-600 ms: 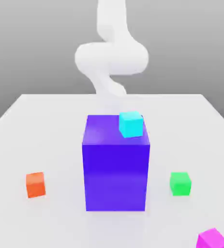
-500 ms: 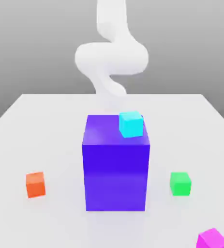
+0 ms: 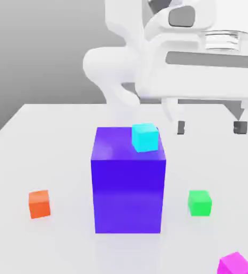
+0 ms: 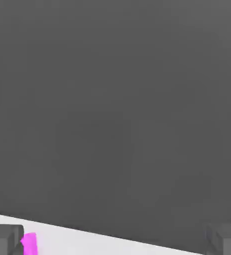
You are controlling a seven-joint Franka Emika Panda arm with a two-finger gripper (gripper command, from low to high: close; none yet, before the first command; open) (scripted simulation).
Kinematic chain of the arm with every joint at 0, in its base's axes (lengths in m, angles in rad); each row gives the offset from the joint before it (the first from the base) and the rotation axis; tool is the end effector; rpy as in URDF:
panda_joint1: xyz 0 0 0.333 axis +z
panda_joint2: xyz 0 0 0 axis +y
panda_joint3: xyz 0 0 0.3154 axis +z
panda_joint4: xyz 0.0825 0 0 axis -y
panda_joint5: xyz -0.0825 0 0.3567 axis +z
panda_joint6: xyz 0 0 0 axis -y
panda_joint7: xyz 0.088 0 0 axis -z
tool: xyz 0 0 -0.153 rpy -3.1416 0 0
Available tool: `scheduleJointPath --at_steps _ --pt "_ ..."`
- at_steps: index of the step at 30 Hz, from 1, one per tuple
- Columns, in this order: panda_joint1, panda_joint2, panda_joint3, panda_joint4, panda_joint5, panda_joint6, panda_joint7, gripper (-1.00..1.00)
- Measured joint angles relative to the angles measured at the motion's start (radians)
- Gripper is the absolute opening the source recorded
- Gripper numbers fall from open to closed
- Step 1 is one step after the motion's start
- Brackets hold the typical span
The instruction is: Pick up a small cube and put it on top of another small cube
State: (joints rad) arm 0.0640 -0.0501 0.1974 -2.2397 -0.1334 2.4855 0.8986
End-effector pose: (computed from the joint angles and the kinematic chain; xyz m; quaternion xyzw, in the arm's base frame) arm 0.5165 0.1354 0.3914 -0.9517 0.2646 -0.1514 0.0360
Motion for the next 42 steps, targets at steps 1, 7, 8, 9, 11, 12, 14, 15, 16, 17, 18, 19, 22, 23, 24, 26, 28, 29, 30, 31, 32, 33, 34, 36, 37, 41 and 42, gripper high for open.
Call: scheduleJointPath --at_steps 1,7,8,9,11,12,14,15,16,17,18,19,22,23,24,26,28,29,30,31,32,33,34,36,37,41,42 --pt "0.013 0.036 0.003 0.003 -0.008 0.009 0.006 0.00" --pt "0.065 0.253 0.018 0.020 -0.044 0.063 0.032 0.00" --pt "0.073 0.289 0.022 0.023 -0.048 0.072 0.036 0.00" --pt "0.081 0.325 0.025 0.026 -0.051 0.081 0.038 0.00" --pt "0.099 0.396 0.033 0.031 -0.056 0.100 0.042 0.00" --pt "0.107 0.432 0.038 0.034 -0.057 0.110 0.043 0.00" --pt "0.124 0.504 0.028 0.046 -0.075 0.149 0.056 0.00" --pt "0.134 0.540 0.018 0.054 -0.086 0.174 0.065 0.00" --pt "0.145 0.577 0.005 0.063 -0.098 0.200 0.073 0.00" --pt "0.155 0.609 -0.007 0.070 -0.108 0.224 0.081 -1.00" --pt "0.155 0.609 -0.007 0.070 -0.108 0.224 0.081 -1.00" --pt "0.155 0.609 -0.007 0.070 -0.108 0.224 0.081 -1.00" --pt "0.154 0.609 -0.006 0.070 -0.108 0.225 0.080 -1.00" --pt "0.160 0.625 -0.013 0.074 -0.113 0.237 0.084 -1.00" --pt "0.157 0.615 -0.009 0.072 -0.110 0.229 0.082 -1.00" --pt "0.145 0.561 0.008 0.059 -0.087 0.189 0.066 -1.00" --pt "0.130 0.493 0.029 0.040 -0.061 0.140 0.047 -1.00" --pt "0.127 0.460 0.041 0.015 -0.048 0.132 0.044 -1.00" --pt "0.126 0.427 0.053 -0.017 -0.035 0.131 0.044 -1.00" --pt "0.127 0.394 0.065 -0.051 -0.022 0.132 0.045 -1.00" --pt "0.127 0.361 0.076 -0.086 -0.008 0.134 0.044 -1.00" --pt "0.128 0.327 0.088 -0.121 0.007 0.137 0.044 -1.00" --pt "0.130 0.294 0.099 -0.157 0.023 0.141 0.043 -1.00" --pt "0.134 0.227 0.120 -0.229 0.059 0.148 0.039 -1.00" --pt "0.136 0.193 0.130 -0.265 0.078 0.152 0.036 -1.00" --pt "0.171 0.057 0.162 -0.410 0.162 0.168 0.019 -1.00" --pt "0.187 0.022 0.163 -0.447 0.184 0.172 0.014 -1.00"
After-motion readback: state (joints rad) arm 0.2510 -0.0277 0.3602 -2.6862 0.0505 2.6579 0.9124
